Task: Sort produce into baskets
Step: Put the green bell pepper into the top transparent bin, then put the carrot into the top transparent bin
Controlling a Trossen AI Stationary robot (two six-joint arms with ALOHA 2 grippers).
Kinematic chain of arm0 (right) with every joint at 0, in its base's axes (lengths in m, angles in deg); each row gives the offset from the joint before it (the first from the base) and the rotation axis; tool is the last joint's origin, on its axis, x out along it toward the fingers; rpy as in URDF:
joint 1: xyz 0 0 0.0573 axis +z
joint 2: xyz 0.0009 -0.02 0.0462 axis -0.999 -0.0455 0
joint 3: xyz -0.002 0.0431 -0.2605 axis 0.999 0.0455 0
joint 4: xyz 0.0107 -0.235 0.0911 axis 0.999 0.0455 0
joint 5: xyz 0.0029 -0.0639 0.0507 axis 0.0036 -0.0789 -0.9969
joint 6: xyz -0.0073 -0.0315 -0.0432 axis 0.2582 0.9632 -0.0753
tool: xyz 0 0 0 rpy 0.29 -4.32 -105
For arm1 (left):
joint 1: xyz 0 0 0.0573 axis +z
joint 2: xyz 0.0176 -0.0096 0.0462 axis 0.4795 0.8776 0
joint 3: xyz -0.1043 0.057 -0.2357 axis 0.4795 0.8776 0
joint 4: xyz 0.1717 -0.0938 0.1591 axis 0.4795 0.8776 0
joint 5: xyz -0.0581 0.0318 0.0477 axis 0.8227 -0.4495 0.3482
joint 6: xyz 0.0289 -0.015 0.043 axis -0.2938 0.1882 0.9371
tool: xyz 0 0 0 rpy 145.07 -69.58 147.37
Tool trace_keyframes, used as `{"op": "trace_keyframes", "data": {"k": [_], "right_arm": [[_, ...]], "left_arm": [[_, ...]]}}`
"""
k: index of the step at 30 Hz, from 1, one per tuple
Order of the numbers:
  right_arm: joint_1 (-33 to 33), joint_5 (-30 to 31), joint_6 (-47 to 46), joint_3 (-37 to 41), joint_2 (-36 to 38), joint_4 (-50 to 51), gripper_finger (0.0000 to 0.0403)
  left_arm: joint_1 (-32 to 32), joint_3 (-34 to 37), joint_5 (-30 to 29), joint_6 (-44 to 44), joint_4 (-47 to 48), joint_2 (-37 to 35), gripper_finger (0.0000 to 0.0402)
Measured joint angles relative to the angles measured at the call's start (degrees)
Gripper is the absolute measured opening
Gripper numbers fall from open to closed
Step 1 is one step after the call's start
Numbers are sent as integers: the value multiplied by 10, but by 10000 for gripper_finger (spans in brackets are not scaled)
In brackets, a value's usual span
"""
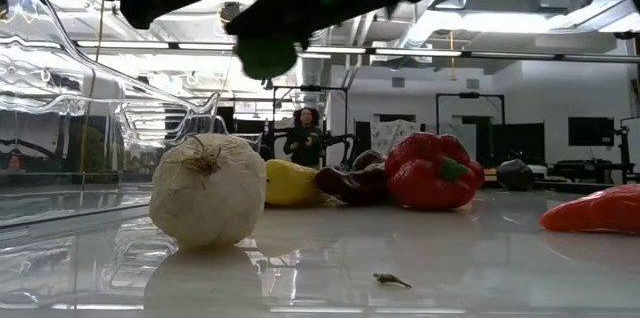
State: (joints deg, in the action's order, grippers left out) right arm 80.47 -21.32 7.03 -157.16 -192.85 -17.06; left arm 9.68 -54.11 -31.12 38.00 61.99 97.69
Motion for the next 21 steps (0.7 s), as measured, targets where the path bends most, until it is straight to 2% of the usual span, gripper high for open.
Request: {"op": "trace_keyframes", "data": {"k": [4, 7, 9, 13, 17, 21], "right_arm": [[-38, -67, -34, -110, -76, 3, 333], [-59, -86, -43, -182, -122, 12, 333], [-71, -92, -52, -225, -147, 26, 337], [-84, -136, -47, -305, -187, 65, 360], [-91, -157, -55, -374, -223, 111, 393], [-97, -158, -46, -423, -238, 186, 387]], "left_arm": [[-19, 0, 70, 15, 31, -7, 361], [-37, 0, 147, 13, 74, -10, 361], [-50, 0, 172, -7, 108, -9, 361], [-76, 0, 168, -52, 165, -7, 361], [-90, 0, 165, -75, 175, -7, 361], [-96, 0, 144, -77, 176, -7, 361]]}}
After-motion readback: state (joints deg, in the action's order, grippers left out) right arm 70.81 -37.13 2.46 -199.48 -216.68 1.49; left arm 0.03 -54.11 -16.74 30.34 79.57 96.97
